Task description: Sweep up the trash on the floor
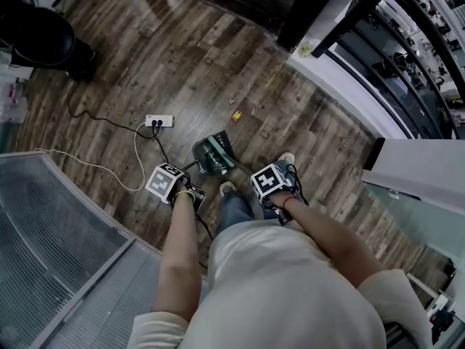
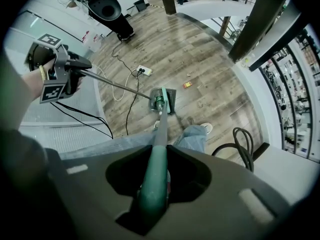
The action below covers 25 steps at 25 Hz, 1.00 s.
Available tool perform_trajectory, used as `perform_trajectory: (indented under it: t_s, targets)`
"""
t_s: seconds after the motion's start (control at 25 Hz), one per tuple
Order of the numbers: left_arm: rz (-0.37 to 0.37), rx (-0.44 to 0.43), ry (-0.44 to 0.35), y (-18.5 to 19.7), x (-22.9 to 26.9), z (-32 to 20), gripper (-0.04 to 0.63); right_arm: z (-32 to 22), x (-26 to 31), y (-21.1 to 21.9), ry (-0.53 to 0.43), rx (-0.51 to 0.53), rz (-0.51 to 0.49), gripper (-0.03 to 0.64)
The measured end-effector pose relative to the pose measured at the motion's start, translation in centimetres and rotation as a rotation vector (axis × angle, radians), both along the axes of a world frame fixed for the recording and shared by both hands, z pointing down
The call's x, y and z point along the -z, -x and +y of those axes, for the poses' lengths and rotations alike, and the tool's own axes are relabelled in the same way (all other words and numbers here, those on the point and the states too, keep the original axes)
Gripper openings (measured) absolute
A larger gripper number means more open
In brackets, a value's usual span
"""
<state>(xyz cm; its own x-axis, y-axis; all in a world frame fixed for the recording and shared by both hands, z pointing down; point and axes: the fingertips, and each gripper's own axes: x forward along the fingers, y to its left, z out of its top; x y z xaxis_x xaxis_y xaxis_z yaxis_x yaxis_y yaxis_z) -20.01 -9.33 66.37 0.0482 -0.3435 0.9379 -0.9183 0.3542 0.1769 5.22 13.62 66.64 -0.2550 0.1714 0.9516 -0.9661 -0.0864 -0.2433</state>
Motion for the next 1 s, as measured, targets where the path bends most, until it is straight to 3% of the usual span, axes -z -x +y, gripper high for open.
perform_trajectory:
  t_s: [1.0]
  targets:
    - [0.008, 0.005, -0.007, -0.2, -0.3, -0.1, 0.132, -0.9, 0.5, -4.7, -0.033, -0.120, 0.047, 0.095]
